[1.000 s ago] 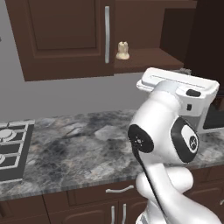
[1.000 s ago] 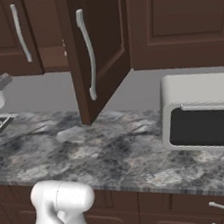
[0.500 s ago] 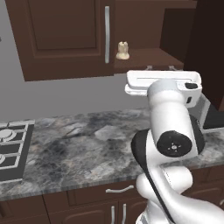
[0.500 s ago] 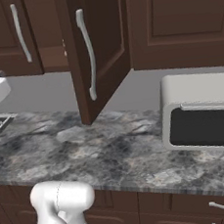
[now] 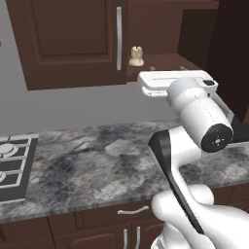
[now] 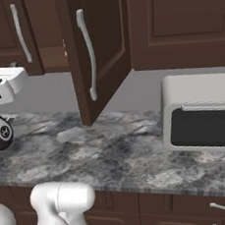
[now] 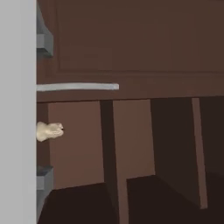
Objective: Get the candle and the wine from the cabinet and move them to the dining counter.
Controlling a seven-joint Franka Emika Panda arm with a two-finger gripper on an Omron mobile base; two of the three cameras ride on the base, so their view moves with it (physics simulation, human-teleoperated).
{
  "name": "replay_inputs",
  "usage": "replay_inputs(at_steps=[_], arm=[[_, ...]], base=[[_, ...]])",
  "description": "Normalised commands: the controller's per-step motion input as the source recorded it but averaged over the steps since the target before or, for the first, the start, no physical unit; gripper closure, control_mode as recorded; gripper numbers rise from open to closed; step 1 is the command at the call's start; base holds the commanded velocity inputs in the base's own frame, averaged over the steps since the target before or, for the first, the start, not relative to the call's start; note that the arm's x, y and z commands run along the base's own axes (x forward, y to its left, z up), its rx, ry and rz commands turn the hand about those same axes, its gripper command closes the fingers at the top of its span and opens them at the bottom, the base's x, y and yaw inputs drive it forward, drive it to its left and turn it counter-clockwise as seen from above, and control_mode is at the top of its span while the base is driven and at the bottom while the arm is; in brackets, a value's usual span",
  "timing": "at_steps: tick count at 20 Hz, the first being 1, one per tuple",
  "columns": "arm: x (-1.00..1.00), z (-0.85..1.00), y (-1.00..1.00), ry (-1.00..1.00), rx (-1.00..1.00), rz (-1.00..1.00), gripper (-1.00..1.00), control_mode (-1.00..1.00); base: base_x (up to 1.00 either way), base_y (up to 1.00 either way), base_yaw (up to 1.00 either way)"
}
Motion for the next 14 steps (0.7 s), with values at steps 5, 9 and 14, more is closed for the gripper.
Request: replay_inputs(at_steps=[5, 9, 14], arm=[[0.69, -0.04, 0.15, 0.03, 0.02, 0.12, -1.00, -1.00], [0.41, -0.09, 0.26, 0.03, 0.00, 0.00, -1.00, -1.00], [0.52, -0.03, 0.19, 0.01, 0.00, 0.00, -1.00, -1.00]], base=[[0.00, 0.00, 0.00], [0.00, 0.00, 0.00], [0.00, 0.00, 0.00]])
